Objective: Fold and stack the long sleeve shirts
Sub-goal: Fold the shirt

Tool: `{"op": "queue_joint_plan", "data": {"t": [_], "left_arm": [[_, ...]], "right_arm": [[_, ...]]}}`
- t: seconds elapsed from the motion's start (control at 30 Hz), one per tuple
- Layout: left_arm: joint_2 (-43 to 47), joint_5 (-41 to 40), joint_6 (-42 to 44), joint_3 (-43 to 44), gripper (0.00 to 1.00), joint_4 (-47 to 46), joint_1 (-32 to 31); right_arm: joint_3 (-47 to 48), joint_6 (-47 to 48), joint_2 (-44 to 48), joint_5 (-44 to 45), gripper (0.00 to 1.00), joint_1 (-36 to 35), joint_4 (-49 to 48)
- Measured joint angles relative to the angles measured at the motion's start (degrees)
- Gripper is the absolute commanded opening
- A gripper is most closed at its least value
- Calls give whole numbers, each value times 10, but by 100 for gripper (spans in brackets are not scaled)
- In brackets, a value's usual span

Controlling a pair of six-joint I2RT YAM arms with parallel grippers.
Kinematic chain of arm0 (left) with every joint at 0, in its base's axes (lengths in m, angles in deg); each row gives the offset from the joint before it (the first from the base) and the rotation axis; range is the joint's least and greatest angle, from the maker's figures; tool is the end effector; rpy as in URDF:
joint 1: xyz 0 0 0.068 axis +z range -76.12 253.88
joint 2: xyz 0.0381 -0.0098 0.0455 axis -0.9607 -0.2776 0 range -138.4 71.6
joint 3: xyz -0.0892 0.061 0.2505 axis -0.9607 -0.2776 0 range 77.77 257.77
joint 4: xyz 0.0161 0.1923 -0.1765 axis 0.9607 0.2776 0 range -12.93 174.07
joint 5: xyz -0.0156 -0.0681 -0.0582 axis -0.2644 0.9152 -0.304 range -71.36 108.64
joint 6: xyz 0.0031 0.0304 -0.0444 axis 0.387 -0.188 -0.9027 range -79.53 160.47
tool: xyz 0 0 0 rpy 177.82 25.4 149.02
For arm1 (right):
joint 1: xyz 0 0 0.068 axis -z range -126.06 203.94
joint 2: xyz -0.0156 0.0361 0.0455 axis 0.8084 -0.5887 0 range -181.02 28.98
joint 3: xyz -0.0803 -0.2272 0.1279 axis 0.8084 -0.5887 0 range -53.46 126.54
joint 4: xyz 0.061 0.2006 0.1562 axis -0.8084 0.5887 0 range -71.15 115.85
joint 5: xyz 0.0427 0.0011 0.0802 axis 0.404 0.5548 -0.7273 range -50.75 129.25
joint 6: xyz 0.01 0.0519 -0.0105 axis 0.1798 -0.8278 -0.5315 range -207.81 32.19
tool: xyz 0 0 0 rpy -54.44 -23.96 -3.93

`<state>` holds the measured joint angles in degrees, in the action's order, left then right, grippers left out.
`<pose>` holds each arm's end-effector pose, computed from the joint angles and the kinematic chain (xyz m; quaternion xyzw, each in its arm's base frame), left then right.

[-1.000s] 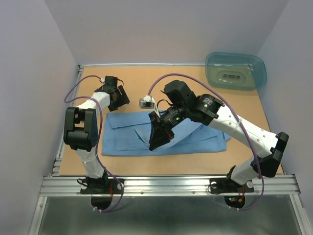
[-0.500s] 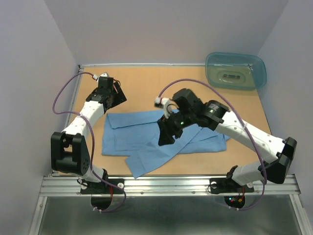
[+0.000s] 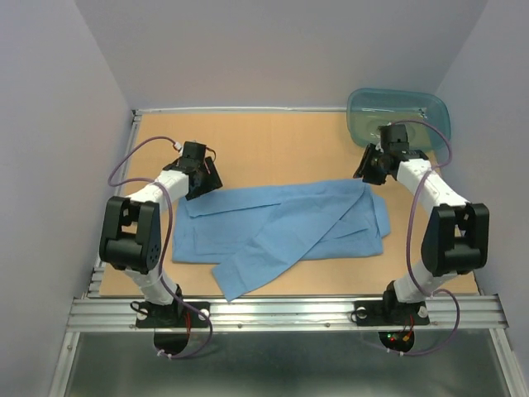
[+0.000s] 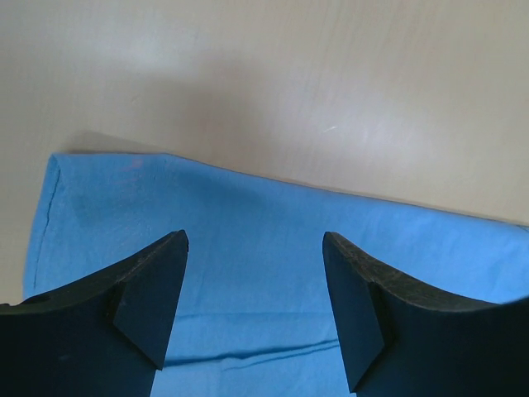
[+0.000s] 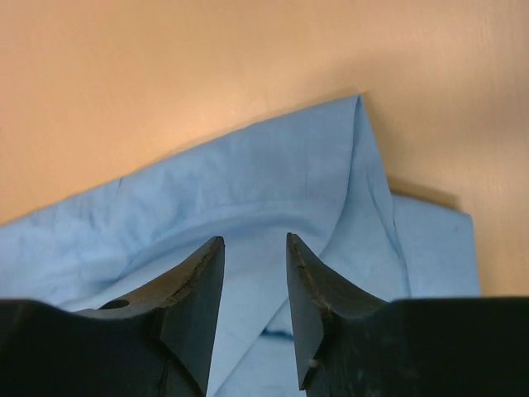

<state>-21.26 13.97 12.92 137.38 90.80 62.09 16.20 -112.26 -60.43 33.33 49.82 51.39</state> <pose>0.3390 -0.0677 0.2130 -0.1422 0.9188 -0.0876 0.3577 0.3339 0.0276 0.2647 0.1504 0.9332 0.1270 0.3008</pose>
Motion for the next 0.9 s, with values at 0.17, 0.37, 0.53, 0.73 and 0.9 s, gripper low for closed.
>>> {"op": "queue_joint_plan", "data": {"t": [0.17, 0.37, 0.53, 0.73, 0.9], "left_arm": [[-77, 0, 2, 10, 78, -11, 0], [-133, 2, 5, 80, 78, -28, 0], [-167, -3, 5, 120, 78, -33, 3], [-235, -15, 22, 223, 81, -14, 7], [-215, -29, 46, 231, 98, 3, 6]], "right_arm": [[-25, -31, -72, 0, 38, 10, -82], [-41, -54, -127, 11, 33, 9, -159], [-38, -67, -180, 7, 32, 29, -209], [10, -69, -224, 8, 33, 48, -238], [26, -61, -231, 16, 38, 48, -239]]}}
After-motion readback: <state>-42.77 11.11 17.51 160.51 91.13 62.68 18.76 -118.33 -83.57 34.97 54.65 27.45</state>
